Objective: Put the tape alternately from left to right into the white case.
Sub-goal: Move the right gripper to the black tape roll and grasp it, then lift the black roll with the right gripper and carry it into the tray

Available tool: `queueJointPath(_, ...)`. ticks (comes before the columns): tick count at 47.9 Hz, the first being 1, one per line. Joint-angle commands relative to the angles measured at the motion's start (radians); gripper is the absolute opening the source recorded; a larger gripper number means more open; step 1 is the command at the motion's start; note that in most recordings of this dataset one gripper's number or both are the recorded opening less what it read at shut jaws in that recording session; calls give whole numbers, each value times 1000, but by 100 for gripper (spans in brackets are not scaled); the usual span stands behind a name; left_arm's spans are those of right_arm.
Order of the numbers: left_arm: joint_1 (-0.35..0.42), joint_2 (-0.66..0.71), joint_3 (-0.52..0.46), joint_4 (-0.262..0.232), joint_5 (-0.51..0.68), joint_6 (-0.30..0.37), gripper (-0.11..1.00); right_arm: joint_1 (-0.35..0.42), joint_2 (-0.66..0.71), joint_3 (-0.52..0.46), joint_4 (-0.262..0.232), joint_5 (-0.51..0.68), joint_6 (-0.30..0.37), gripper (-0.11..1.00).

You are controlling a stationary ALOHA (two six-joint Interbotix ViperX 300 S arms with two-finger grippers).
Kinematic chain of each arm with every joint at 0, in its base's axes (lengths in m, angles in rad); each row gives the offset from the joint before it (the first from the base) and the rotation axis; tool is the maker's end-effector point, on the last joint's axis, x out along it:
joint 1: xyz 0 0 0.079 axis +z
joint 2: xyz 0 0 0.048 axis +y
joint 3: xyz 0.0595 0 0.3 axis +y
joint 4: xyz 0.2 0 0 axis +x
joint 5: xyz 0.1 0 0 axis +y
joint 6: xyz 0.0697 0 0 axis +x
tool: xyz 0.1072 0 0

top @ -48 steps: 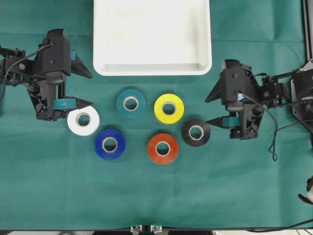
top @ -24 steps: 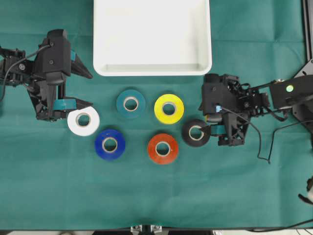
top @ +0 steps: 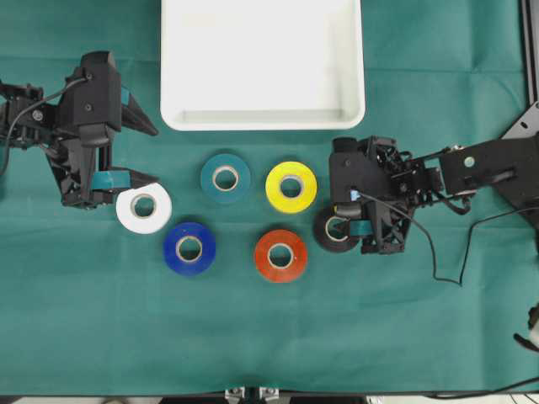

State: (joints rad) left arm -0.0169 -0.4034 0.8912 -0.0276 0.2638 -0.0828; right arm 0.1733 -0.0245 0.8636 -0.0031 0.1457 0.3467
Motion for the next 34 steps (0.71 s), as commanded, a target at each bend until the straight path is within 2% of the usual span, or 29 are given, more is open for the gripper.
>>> queueJointPath(1, -3, -6, -9, -2, -3, 0, 55, 3, 3, -23, 2, -11, 2, 75)
queueJointPath(16, -3, -6, -9, -2, -3, 0, 55, 3, 14, -31, 0, -6, 2, 73)
queueJointPath(23, -3, -6, -9, -2, -3, 0, 55, 3, 14, -31, 0, -3, 0, 69)
queueJointPath(26, -3, -6, -9, -2, -3, 0, 54, 3, 14, -32, 2, 2, 0, 59)
queueJointPath(32, -3, -6, -9, -2, -3, 0, 54, 3, 14, -38, 0, 18, 0, 27)
queueJointPath(34, -3, -6, -9, -2, -3, 0, 54, 3, 14, -41, 0, 28, 0, 23)
